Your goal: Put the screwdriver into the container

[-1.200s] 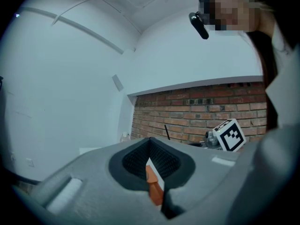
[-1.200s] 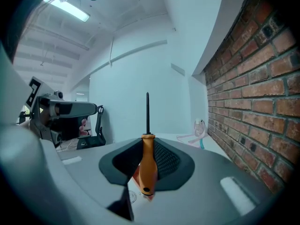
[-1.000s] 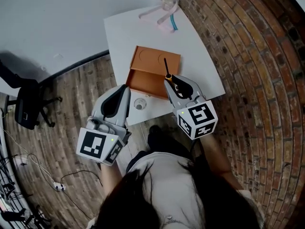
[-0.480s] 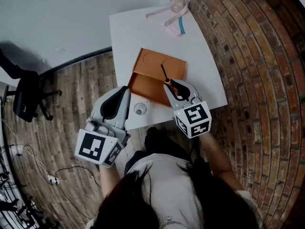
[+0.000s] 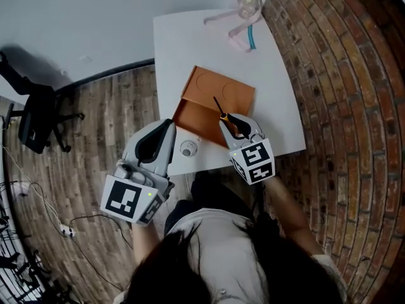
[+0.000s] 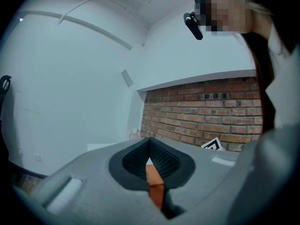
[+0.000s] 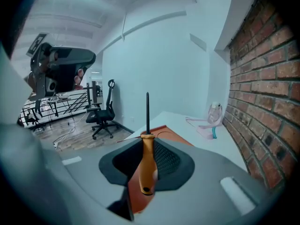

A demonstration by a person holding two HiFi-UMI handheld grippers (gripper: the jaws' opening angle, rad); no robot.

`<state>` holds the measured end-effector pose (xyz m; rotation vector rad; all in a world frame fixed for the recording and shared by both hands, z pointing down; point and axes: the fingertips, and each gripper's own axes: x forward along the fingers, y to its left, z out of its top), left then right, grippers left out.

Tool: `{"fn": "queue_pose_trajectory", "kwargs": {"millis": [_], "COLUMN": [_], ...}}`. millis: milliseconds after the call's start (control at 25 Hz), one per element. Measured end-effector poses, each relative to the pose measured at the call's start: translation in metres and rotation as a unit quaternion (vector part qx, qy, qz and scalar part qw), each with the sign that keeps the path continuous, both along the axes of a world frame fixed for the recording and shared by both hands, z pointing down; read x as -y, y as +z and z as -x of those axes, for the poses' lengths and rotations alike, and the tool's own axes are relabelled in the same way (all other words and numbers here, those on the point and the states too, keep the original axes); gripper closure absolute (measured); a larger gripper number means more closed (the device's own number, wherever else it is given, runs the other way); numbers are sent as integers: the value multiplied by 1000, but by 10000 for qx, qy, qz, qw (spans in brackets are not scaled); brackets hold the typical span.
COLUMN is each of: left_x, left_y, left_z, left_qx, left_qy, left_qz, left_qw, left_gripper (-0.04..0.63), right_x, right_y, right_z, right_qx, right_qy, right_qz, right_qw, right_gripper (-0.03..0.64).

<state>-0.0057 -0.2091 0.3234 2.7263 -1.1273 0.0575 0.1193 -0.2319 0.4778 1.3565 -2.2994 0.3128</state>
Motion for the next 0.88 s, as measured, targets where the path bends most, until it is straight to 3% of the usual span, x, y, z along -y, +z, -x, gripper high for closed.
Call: {"fn": "queue_pose_trajectory", "kwargs": {"millis": [880], "left_x": [6], "left_y": [19], "left_z": [10], "left_qx": [-37], "left_qy": [-197], "left_qz": [247], "left_qw": [9995], "left_gripper": [594], "right_x": [13], "right_y": [86], "right_z": [17], "right_qx": [-724], "right_qy": [-649], "right_qz": [854], "right_qw": [9916], "right_gripper": [537]}}
